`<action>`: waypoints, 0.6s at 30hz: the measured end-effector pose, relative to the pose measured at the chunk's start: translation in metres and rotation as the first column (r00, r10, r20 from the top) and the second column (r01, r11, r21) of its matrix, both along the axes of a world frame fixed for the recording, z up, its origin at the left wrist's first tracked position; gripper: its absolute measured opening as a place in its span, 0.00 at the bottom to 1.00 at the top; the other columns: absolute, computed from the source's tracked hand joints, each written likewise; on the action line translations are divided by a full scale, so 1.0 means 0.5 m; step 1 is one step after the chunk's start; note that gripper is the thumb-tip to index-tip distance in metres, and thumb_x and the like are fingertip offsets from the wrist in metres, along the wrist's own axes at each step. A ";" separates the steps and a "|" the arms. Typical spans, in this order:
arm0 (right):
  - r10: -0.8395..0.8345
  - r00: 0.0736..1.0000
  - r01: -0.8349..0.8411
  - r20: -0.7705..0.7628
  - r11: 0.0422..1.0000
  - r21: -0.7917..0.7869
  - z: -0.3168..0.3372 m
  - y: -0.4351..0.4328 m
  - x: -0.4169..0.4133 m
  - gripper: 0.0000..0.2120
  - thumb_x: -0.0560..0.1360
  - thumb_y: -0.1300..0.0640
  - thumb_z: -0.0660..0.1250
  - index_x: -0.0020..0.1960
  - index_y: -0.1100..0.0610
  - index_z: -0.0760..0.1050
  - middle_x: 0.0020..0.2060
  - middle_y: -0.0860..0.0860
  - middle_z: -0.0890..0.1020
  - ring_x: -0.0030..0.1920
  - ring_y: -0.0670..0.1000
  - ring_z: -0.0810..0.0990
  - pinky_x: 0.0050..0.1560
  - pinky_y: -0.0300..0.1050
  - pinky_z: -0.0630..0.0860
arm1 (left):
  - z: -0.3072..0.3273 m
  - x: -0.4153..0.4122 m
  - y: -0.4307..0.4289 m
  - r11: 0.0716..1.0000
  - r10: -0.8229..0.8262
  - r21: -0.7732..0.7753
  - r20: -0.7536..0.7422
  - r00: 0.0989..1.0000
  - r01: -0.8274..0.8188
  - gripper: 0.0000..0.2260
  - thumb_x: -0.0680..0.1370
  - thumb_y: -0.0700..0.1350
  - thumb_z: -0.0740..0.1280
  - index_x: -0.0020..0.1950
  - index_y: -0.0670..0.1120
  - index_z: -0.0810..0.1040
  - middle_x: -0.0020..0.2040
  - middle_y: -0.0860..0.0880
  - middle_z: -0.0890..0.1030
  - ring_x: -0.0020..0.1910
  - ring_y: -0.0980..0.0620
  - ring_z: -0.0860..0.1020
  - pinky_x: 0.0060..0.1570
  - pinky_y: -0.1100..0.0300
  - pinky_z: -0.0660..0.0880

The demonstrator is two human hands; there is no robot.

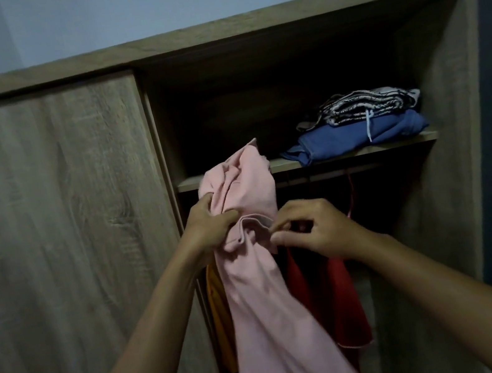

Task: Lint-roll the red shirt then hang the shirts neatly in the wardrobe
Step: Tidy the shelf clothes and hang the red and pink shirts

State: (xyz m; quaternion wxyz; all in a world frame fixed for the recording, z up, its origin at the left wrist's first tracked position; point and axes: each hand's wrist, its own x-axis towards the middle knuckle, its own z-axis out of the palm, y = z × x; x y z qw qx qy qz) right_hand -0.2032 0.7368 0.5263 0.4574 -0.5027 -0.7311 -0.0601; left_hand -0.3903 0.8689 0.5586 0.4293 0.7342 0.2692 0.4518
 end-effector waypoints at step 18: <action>0.153 0.967 -0.239 -0.205 0.825 -0.511 -0.043 0.023 0.037 0.35 0.74 0.71 0.72 0.75 0.53 0.65 0.71 0.45 0.73 0.71 0.42 0.71 0.70 0.40 0.69 | -0.021 -0.061 -0.024 0.918 -0.315 0.263 0.031 0.949 0.296 0.24 0.71 0.22 0.61 0.54 0.45 0.83 0.53 0.49 0.85 0.55 0.51 0.82 0.55 0.59 0.77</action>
